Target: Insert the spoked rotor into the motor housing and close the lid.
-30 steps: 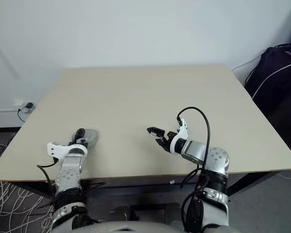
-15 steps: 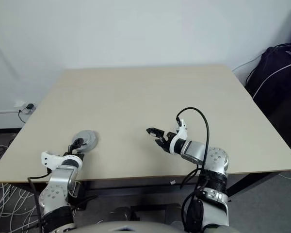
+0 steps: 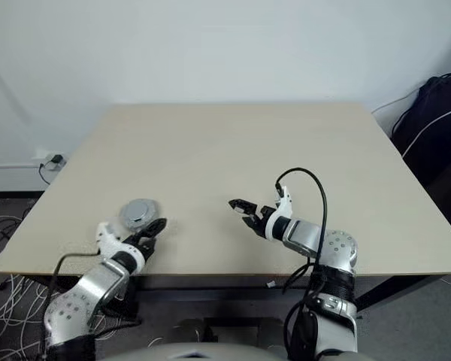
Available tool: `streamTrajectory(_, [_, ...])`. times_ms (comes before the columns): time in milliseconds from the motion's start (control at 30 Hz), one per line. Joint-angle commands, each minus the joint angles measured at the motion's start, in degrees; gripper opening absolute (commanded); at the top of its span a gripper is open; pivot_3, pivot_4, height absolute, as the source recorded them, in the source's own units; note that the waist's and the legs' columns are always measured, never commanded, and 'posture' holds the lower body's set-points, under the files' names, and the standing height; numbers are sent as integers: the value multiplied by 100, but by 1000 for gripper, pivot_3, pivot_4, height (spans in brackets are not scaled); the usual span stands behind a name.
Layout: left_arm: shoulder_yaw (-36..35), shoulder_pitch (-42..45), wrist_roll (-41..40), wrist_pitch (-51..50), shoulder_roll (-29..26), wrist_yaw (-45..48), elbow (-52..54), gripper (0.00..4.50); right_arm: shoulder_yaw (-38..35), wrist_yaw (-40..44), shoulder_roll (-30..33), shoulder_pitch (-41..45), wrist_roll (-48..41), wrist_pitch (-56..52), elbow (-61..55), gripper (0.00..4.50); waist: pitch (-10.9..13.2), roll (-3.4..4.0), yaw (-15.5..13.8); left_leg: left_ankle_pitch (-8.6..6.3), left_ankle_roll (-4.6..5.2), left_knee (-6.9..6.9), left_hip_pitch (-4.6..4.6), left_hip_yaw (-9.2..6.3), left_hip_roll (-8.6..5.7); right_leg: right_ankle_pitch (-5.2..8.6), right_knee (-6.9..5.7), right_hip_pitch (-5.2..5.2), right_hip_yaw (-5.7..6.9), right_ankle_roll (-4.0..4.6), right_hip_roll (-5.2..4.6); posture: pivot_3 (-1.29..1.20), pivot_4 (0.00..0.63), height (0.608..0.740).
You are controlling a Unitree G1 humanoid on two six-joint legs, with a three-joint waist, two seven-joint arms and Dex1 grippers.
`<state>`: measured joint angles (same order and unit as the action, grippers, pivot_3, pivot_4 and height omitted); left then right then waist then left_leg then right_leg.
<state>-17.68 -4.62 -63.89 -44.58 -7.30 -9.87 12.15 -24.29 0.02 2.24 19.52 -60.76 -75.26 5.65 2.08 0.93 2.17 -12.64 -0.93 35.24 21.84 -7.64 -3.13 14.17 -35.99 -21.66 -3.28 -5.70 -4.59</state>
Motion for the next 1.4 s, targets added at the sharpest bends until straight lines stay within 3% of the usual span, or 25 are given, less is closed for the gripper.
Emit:
streamTrajectory(33, [525,226,1137,679,-357,776,169,4441,405,500,269,-172,357,528,-641,4500,-1,4,6,1,2,-4,0,4,0,1,1,-4,-2,3,0,0,0,740])
streamTrajectory(133, [1061,413,2149,1311,-495,1162,4,4441,1118,989,725,-550,1266,1487,-1099,4500,-1,3,-4,1,6,-11,4,13,0,3,6,-13,-10,7,0,0,0,740])
streamTrajectory(267, [1569,650,3267,2068,-497,1464,-343,4441,2162,1531,1430,-1202,3027,3521,-1140,4500,2,-3,-22,-3,8,-15,9,19,1,5,12,-16,-15,6,0,0,0,740])
streamTrajectory(633, [1986,563,5445,4499,-536,1785,-1426,4441,2302,1413,1513,-2032,4929,6359,-974,4500,25,-39,-82,-3,11,-7,3,43,9,-2,9,-7,-34,-9,3,0,0,740])
streamTrajectory(833, [2042,471,5906,5144,-452,1859,-1742,4441,2251,1351,1403,-2168,5226,6763,-837,4500,28,-43,-158,-3,11,-6,4,43,10,-3,5,-2,-37,-10,3,0,0,740])
streamTrajectory(1400, [1901,768,6011,5359,-391,2055,-2288,4441,2081,1325,1234,-1938,5353,6800,-504,4500,27,-43,-157,0,16,5,-6,41,9,-10,-1,17,-36,-21,5,0,0,740])
